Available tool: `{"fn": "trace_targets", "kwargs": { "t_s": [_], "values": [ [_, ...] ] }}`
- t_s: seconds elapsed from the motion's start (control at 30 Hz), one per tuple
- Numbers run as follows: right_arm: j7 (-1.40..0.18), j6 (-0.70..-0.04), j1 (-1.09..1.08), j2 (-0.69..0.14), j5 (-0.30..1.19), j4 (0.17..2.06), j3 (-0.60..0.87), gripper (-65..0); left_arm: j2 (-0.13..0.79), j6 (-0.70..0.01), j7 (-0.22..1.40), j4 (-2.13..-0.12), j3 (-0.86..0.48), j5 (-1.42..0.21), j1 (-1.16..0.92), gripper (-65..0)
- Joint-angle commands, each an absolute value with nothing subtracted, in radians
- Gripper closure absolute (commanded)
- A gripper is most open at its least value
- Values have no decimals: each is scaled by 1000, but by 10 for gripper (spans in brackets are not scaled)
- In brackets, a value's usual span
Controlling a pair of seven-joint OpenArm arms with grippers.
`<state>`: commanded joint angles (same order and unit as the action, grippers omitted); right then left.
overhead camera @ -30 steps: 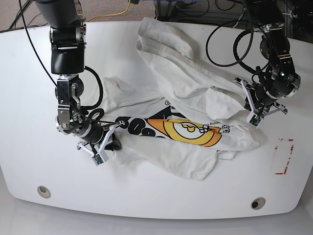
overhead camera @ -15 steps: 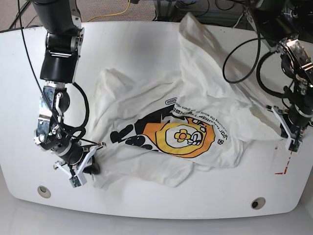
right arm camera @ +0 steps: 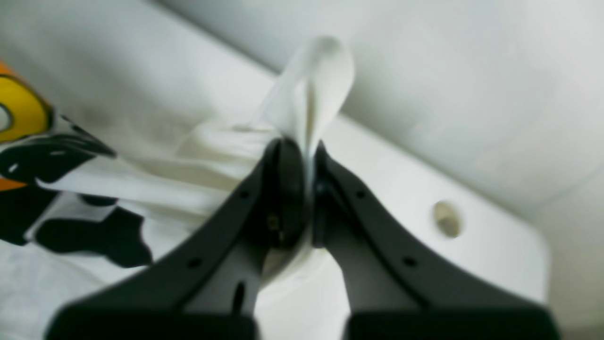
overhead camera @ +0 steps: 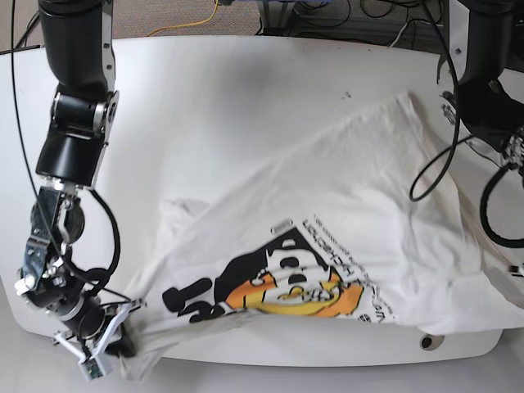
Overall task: Layout the t-shirt on the table in an organized manner, then fold the t-shirt properly
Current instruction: 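Lift the shirt high with both grippers and shake it out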
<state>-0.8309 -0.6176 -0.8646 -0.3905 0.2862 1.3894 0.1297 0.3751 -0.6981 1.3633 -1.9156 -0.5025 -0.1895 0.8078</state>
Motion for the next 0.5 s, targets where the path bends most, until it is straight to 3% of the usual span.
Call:
{"fn": "trace_targets", "kwargs": {
  "t_s": [0.5],
  "values": [
    [-877,-645,-1148,-467,283,1283,128,-6,493,-698,1391,-1583,-498,-193,1179,-8]
  ]
}}
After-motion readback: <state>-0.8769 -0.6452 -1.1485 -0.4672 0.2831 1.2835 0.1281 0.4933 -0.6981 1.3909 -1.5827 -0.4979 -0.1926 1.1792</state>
